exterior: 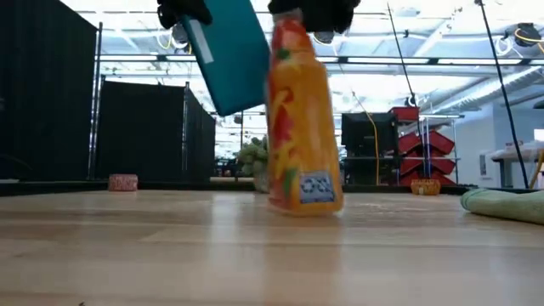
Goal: Apply microfiber cloth
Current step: Spray the back of the cellphone with a spray bottle
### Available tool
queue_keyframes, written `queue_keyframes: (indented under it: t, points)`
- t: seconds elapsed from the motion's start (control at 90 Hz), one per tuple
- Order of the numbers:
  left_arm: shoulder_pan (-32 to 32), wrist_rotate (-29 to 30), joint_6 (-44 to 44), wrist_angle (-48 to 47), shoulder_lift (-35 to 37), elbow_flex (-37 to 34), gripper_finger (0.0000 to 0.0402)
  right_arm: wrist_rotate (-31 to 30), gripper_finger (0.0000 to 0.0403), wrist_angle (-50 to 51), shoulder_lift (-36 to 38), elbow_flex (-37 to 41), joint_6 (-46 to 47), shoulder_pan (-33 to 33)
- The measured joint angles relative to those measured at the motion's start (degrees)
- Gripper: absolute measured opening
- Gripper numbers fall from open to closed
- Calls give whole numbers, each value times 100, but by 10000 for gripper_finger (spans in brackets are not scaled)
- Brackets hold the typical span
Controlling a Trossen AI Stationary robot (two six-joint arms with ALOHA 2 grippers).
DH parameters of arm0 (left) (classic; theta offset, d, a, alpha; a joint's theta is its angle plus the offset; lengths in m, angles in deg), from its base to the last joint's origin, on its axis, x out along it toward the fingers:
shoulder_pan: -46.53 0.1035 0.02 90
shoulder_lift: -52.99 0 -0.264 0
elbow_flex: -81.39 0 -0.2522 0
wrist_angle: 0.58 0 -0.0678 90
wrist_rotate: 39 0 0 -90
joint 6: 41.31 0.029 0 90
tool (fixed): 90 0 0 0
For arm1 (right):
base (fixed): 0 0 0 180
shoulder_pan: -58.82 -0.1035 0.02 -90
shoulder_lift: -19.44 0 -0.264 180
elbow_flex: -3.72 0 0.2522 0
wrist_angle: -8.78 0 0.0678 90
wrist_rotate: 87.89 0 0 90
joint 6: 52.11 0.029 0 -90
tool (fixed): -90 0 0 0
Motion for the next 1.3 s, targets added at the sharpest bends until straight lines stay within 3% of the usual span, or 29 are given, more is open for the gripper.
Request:
queue_keyframes:
  t: [0.344,0.756,1.0,1.3]
  points:
    - [-4,0,-13,19,0,0,6,71,322,1400,453,-1,267,-83]
    - [-4,0,-9,174,0,0,6,89,322,1398,921,30,469,-33]
    - [-7,-4,-40,227,-7,0,6,-4,322,1911,402,24,1046,3]
    - [-17,-11,-103,201,-9,0,6,-602,322,2738,660,107,2678,-39]
